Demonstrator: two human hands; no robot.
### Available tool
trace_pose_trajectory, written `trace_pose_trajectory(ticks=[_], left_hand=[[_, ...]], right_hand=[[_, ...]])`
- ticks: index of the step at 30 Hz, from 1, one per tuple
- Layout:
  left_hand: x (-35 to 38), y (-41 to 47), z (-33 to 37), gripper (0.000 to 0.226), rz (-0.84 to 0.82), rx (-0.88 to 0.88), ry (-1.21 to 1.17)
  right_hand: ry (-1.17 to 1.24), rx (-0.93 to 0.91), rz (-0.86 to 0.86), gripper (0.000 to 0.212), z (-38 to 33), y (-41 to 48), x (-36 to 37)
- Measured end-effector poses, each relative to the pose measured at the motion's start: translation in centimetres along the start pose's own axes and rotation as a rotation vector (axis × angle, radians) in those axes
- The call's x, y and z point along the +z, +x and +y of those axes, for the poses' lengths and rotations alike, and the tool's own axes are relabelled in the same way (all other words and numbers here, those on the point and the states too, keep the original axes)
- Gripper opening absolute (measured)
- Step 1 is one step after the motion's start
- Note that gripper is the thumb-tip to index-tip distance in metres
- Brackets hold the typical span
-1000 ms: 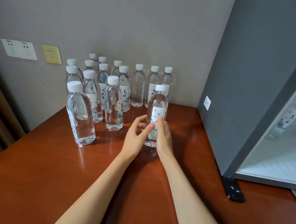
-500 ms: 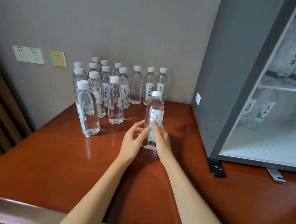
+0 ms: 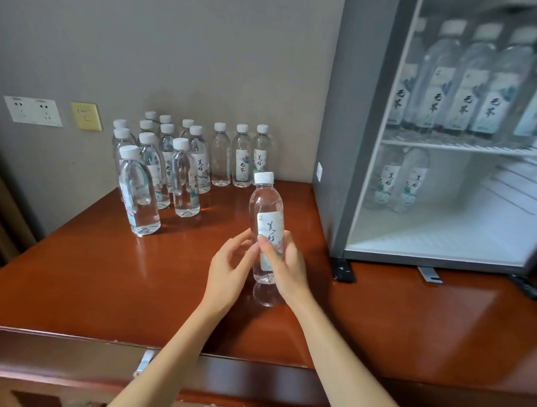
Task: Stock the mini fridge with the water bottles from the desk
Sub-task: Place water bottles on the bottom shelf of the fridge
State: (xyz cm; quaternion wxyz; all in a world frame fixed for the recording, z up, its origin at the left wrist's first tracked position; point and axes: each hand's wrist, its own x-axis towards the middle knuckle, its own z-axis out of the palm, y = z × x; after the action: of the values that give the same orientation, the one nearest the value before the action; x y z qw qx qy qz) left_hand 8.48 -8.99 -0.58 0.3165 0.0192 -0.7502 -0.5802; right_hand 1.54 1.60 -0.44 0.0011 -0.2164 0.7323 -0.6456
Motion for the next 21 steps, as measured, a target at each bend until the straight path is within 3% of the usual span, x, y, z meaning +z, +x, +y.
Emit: trace_pose_trajectory(ticks=[8, 14, 21], left_hand=[[4.3, -2.4, 1.9, 0.039, -0.093, 0.314, 0.264], [8.8, -3.2, 3.1, 0.048, -0.212, 0.392, 0.361], [13.5, -3.4, 3.9, 0.038, -0.254, 0.454, 0.345]], right_hand=[[-0.038, -0.113, 0.175, 0.051, 0.3, -2.7, -6.1], [-0.012, -0.117, 0.284, 0.051, 1.2, -3.2, -11.1], [0.100, -0.045, 0.433, 0.047, 2.2, -2.6, -16.8]])
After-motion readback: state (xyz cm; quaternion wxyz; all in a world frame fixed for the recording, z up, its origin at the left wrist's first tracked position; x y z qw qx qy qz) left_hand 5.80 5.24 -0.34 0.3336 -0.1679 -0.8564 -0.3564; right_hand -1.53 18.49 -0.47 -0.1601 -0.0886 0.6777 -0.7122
